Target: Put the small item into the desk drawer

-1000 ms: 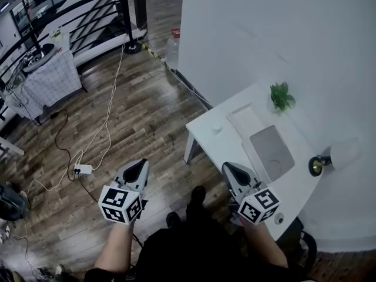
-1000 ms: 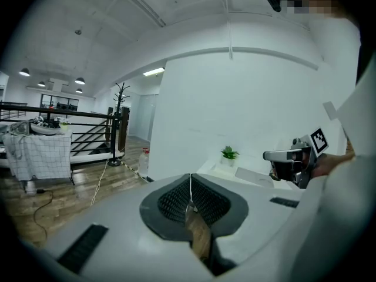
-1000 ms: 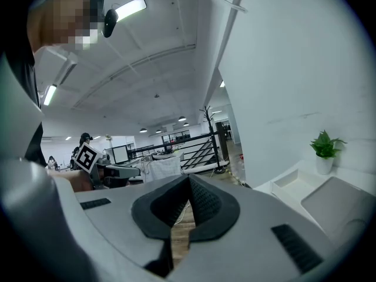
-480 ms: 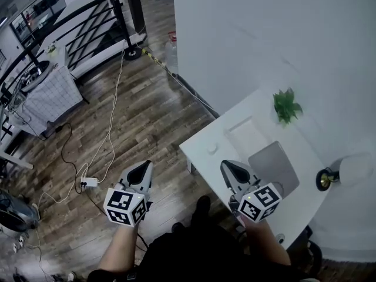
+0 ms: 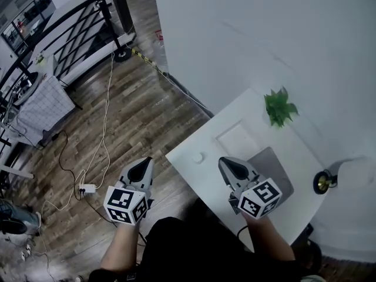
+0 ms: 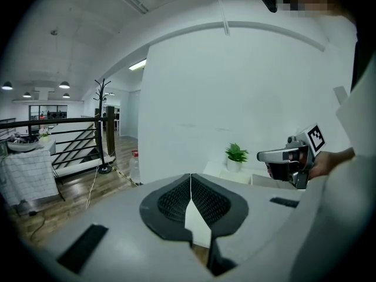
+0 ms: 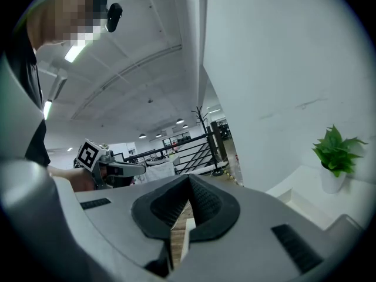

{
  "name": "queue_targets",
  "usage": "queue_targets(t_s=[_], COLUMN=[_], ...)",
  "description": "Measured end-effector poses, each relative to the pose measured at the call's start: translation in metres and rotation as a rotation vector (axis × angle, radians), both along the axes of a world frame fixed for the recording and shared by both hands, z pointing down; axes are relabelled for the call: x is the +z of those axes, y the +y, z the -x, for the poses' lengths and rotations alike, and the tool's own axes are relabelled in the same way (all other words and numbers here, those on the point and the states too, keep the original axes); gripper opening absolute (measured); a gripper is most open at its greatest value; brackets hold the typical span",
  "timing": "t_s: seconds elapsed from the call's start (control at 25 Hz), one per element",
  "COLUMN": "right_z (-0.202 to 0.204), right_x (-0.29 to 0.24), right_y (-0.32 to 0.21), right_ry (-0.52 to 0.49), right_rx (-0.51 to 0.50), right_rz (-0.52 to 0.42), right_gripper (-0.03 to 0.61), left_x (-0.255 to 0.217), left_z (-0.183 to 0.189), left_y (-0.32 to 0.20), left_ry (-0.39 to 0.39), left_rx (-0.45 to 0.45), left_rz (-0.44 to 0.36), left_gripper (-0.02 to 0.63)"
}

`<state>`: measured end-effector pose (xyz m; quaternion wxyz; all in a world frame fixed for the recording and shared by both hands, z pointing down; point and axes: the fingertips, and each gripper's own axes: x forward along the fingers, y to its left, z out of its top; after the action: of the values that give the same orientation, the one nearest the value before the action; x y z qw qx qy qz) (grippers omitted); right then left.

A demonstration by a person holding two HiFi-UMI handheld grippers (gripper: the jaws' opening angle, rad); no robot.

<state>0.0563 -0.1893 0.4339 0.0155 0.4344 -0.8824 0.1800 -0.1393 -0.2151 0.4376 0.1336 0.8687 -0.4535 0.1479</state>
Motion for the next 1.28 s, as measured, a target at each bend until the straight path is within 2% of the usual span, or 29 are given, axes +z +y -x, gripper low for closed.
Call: queue_targets(t_s=[0.4,0.68,1.04,1.28], right_z=[-0.006,0.001,0.039,0.06], right_x=[-0.012,-0.008,-0.003,0.006], right_y=[-0.005,-0.019,-0.047,-0.044], right_ry=[0.023,0.057,0.089,0.124], right_rx=[0.03,0.075,0.124,0.156], right_rz=[-0.009,0.019,0.057,0.091], right_gripper=[0.003,0.003,0.003,0.003], left_x=[-0.007,-0.003,0.019,0.044], left_z=[-0.007,-0.005,0.009,0.005], left_y=[-0.017,-0.043,-0.075,-0.075], left_ry=[0.021,0.039,0.082,0.098], left_rx=[0.036,0.075,0.159,0.267], left_rz=[-0.017,-0.025,0.023,0.093], left_gripper=[0.012,0.012,0.012,0.012])
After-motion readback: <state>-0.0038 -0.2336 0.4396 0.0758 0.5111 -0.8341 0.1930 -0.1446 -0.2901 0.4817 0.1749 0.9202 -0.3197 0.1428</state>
